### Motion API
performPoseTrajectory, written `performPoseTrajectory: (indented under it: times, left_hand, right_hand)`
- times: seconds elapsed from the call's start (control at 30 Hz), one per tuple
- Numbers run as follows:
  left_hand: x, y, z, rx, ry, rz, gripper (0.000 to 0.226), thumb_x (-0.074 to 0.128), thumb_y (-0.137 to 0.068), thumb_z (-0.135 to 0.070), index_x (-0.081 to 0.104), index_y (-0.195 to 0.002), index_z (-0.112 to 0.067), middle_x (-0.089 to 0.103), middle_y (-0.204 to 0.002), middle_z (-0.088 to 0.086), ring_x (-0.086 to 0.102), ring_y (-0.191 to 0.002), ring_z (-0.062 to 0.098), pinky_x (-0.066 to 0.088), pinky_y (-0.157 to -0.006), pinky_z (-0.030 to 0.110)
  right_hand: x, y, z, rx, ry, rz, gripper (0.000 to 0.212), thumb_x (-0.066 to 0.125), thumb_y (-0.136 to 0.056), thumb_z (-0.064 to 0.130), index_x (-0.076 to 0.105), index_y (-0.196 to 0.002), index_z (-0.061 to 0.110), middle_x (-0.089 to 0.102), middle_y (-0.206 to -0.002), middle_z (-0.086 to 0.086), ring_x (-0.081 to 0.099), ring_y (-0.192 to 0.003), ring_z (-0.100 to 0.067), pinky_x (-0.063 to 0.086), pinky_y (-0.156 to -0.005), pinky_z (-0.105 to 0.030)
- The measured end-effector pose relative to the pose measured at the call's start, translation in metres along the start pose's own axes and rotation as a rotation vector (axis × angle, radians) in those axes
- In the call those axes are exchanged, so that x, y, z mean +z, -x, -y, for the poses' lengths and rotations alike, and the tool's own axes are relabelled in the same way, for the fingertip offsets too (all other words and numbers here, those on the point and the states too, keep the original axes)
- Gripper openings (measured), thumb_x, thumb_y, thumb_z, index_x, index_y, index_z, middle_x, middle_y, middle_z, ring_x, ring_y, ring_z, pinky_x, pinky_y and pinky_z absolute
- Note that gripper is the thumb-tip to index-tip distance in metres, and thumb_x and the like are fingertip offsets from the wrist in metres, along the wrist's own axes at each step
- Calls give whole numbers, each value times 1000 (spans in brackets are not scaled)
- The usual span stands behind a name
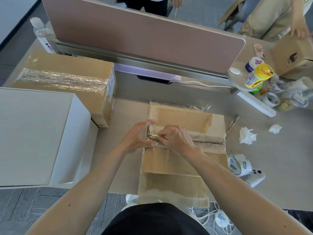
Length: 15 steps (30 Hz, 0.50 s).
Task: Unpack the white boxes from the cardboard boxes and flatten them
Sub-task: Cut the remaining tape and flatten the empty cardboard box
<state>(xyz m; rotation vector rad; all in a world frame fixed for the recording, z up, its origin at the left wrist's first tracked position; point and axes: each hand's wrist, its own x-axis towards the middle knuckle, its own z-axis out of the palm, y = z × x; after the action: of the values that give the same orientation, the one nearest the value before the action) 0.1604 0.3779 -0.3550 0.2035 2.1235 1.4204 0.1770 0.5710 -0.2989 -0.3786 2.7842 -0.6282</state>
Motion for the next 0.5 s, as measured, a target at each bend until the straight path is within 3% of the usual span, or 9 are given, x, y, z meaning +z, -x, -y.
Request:
performPoseTrajectory:
  times: [0.23,0.4,0.5]
  left_hand:
    - [1,-2,0,6,-39,-14,85,87,-72,-36,37,-138,-54,37,-148,-6,31,-138,10,25,-115,30]
    - [1,0,-5,-2,-45,-20,81,87,-72,-32,37,-130,-60,38,-146,-6,31,-136,10,27,-111,29]
    - [1,1,-5,-1,-53,-29,81,87,-72,-33,37,-127,-63,39,-144,-6,32,-134,8,26,-108,26]
  right_hand:
    - [-5,-11,2,-61,126,45,22,59,-91,29,75,-79,19,63,-80,10,62,-64,-19,51,-60,-33]
    - [-12,-16,3,-124,176,86,22,59,-87,24,74,-72,16,53,-69,8,55,-62,-21,24,-49,-24]
    - [-14,-17,2,-141,177,92,22,59,-87,24,76,-75,18,54,-69,7,55,-63,-20,23,-51,-25]
